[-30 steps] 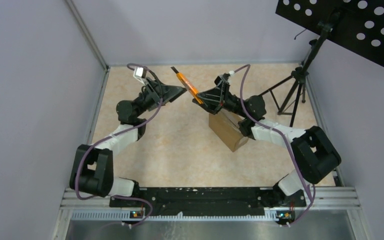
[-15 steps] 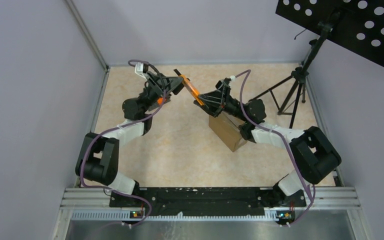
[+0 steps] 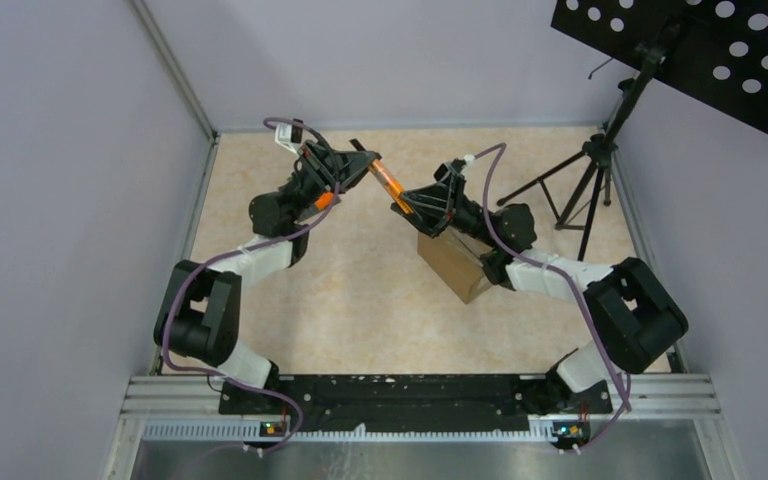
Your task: Unpack the express box
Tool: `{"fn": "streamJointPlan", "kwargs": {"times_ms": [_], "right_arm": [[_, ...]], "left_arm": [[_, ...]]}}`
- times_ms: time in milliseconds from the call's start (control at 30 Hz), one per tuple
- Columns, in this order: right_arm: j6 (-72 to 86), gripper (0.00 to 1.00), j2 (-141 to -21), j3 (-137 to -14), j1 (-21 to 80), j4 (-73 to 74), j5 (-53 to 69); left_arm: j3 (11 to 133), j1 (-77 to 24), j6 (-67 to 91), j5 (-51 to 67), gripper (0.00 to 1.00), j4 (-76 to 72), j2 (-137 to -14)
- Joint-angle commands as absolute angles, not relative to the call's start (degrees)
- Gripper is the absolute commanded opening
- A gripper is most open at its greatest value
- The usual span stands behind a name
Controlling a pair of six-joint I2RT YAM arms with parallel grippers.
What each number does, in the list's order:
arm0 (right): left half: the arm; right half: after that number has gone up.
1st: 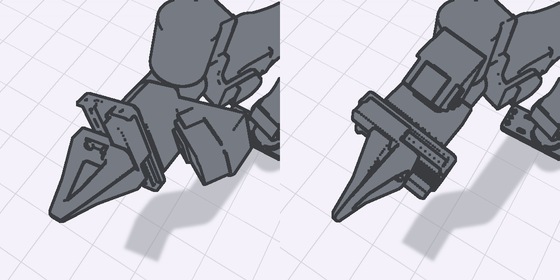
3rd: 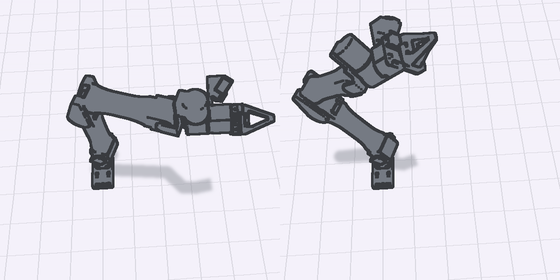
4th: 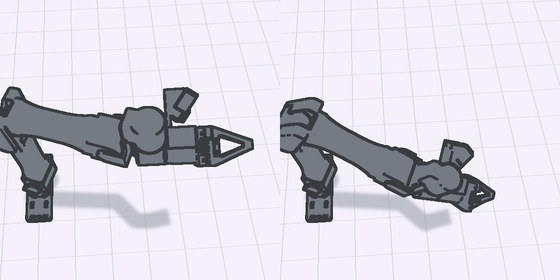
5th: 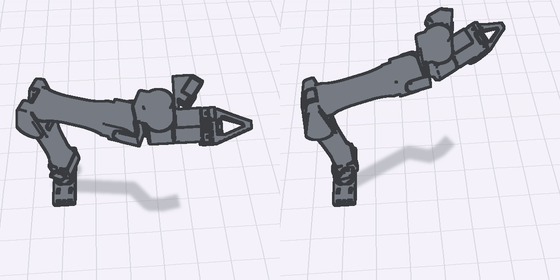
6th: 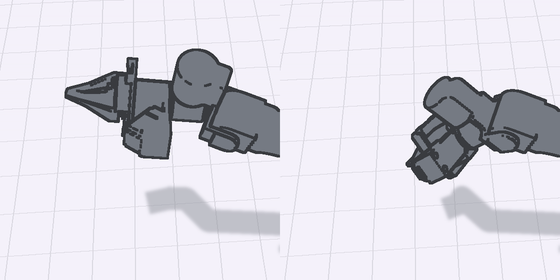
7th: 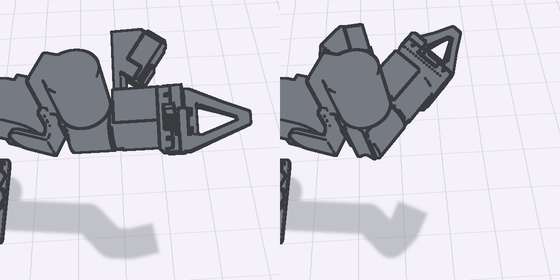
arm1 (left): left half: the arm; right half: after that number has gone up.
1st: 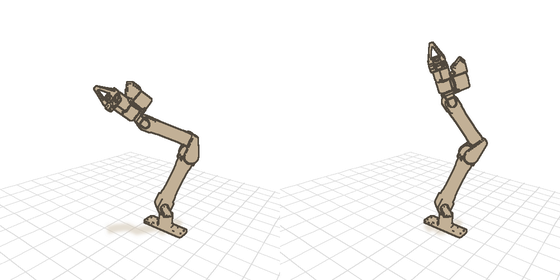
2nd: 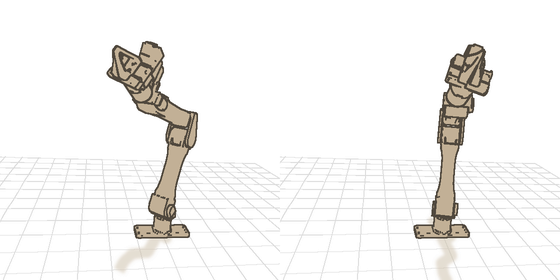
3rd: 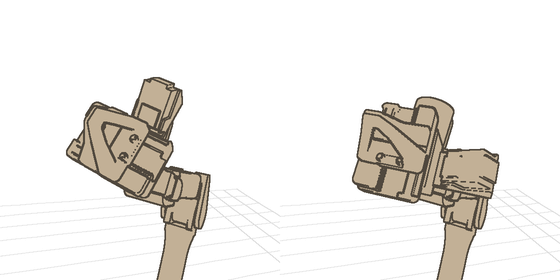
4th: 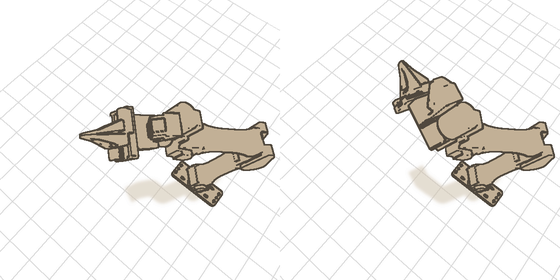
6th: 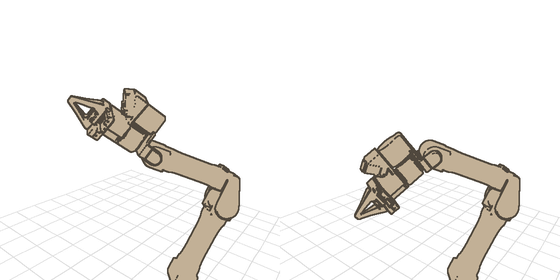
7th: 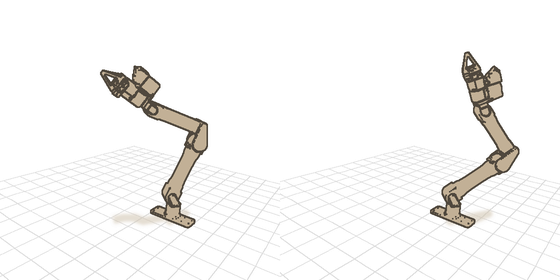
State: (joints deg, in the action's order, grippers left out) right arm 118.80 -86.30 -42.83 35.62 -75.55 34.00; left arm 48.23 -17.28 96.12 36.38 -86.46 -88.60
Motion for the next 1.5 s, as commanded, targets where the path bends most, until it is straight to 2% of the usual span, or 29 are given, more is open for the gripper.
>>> {"fn": "streamJointPlan", "kwargs": {"times_ms": [0,133,200,300,400,467,667,800,1033,1133,1167,1267,1300,1333,1433,1467], "right_arm": [[118.2,0.04,-84.1,-42.6,35.9,-77.6,32.0],[109.3,0.57,-81.1,-42.9,35.9,-68.8,32.8],[101.3,0.72,-78.2,-43.9,35.8,-59.2,32.8],[88.0,0.81,-72.7,-46.2,35.8,-44.3,30.5],[73.2,0.82,-68.9,-51.4,36.3,-25.0,26.5],[67.4,0.81,-67.4,-53.3,37.2,-20.2,23.9],[54.9,0.77,-67.4,-61.0,42.0,-9.3,19.6],[50.4,0.67,-67.8,-63.5,43.6,-3.7,17.2],[48.1,0.56,-69.7,-64.3,43.6,-3.2,17.9],[48.2,0.43,-70.3,-64.4,43.6,-4.5,19.0],[48.3,0.36,-70.4,-64.5,43.6,-4.6,19.2],[48.2,0.03,-70.3,-65.2,43.6,-3.7,19.1],[47.8,0.00,-70.2,-65.7,43.5,-2.6,18.8],[47.2,0.00,-70.1,-66.3,43.5,-1.6,18.6],[45.9,0.00,-69.4,-67.9,43.2,1.8,18.9],[45.5,0.00,-69.1,-68.3,43.0,2.6,19.5]], "left_arm": [[48.4,-17.4,93.3,37.2,0.00,-93.3,-85.4],[47.8,-17.5,91.2,36.6,0.00,-86.9,-83.0],[47.8,-17.5,89.2,36.5,0.00,-81.5,-81.1],[47.0,-17.5,84.8,35.8,0.00,-72.8,-77.7],[46.7,-17.6,82.3,35.2,0.00,-67.2,-75.5],[46.6,-17.8,81.6,34.8,0.00,-65.2,-75.0],[46.3,-18.6,81.1,33.7,0.00,-64.2,-75.5],[46.0,-19.2,82.0,33.1,0.00,-65.6,-76.4],[45.8,-19.9,82.9,32.6,0.00,-67.9,-77.2],[45.7,-20.1,83.1,32.4,0.00,-68.2,-77.3],[45.7,-20.1,83.0,32.4,0.00,-68.2,-77.3],[45.9,-20.0,82.5,33.2,0.00,-67.3,-77.2],[46.2,-20.1,82.1,34.1,0.00,-66.1,-77.2],[46.4,-20.1,81.6,35.1,0.08,-65.2,-77.2],[45.4,-20.1,80.0,38.2,0.45,-63.3,-76.5],[44.8,-20.0,79.7,39.3,0.53,-63.2,-76.2]]}}
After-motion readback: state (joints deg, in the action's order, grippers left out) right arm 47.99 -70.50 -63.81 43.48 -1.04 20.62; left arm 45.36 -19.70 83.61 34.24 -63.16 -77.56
